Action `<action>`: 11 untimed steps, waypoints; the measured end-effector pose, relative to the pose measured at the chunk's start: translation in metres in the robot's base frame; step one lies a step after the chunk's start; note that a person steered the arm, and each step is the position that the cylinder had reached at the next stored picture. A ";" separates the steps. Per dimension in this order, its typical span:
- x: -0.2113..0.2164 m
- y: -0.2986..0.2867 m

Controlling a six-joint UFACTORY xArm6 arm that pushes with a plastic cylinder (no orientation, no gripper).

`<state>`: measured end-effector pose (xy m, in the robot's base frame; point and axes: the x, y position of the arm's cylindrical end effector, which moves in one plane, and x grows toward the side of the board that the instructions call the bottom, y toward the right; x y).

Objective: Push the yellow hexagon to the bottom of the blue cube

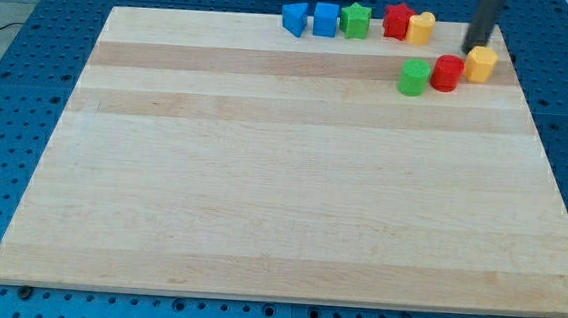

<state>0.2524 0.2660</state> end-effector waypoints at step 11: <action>0.019 -0.078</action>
